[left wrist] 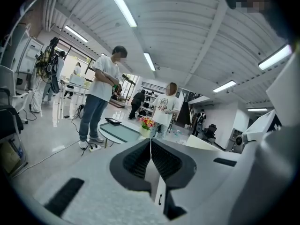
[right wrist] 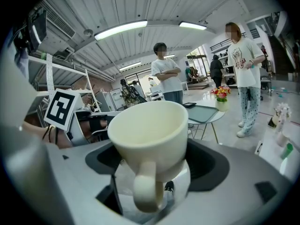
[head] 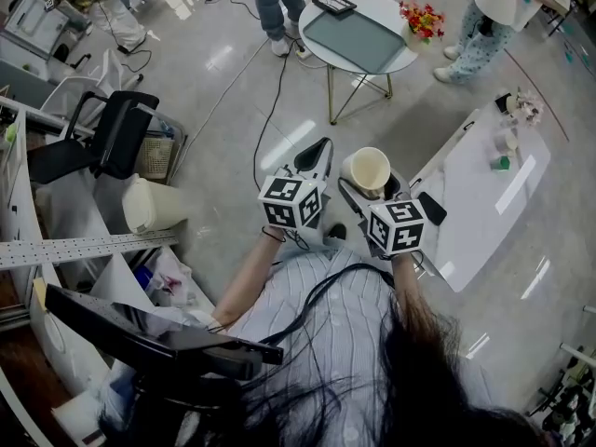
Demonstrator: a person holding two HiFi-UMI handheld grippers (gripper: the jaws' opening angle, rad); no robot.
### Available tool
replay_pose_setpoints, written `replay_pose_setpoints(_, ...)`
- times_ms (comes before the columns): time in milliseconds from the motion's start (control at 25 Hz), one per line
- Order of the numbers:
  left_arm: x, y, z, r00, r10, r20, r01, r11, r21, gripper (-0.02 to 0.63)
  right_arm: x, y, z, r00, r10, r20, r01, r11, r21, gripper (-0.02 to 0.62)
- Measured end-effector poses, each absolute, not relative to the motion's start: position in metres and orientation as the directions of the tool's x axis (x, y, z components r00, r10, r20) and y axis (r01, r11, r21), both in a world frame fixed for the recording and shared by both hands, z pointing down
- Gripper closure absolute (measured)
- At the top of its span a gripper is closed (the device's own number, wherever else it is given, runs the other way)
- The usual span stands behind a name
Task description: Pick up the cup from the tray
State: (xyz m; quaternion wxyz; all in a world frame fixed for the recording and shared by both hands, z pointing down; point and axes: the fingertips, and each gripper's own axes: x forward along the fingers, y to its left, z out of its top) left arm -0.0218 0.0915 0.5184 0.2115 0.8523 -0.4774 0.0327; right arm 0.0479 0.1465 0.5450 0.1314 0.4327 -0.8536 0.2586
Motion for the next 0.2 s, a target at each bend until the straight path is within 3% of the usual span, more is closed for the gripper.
replay_pose_setpoints(200,-0.0197,0.0914,0.5241,0.55,-0.793,0.263,-0.823,-0.459,0.335,0.591,0.0492,0.1473,0.5489,-0.584,-0.671,0.457,-0.812,0.487,-0.323,0.193)
